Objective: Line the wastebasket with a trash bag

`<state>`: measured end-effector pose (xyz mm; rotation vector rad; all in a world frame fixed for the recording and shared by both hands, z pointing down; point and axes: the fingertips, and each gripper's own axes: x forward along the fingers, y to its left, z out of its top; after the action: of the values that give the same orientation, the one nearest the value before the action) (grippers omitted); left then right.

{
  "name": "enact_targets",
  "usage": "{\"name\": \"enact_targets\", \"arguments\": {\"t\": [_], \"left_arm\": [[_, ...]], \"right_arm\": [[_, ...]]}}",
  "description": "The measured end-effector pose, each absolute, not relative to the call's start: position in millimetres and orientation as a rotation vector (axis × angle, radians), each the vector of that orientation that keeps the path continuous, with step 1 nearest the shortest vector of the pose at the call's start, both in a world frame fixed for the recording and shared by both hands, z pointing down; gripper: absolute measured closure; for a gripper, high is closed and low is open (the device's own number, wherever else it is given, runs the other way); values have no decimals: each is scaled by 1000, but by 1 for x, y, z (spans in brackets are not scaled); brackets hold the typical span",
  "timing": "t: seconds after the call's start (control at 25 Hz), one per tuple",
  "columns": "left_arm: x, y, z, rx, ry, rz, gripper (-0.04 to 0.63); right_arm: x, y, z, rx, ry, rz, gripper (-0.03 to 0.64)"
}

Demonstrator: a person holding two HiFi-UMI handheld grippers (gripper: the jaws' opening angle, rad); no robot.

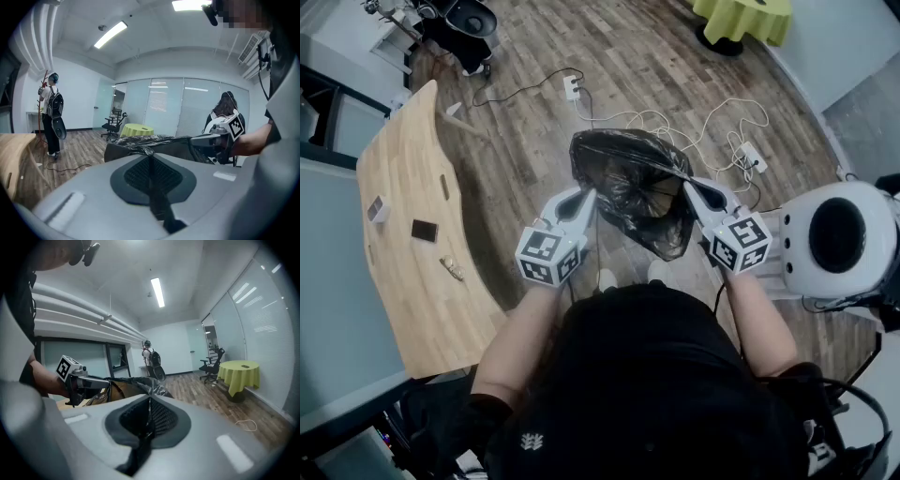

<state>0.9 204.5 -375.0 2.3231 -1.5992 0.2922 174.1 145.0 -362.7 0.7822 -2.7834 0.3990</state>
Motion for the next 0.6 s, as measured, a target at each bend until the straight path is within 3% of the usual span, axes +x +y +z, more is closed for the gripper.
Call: {"name": "enact_targets", "arguments": {"t": [0.6], "left_arm": [[3, 164, -340, 2248, -1681, 354, 588]], "right_arm": [[174, 114, -323, 700, -2840, 552, 615]]}}
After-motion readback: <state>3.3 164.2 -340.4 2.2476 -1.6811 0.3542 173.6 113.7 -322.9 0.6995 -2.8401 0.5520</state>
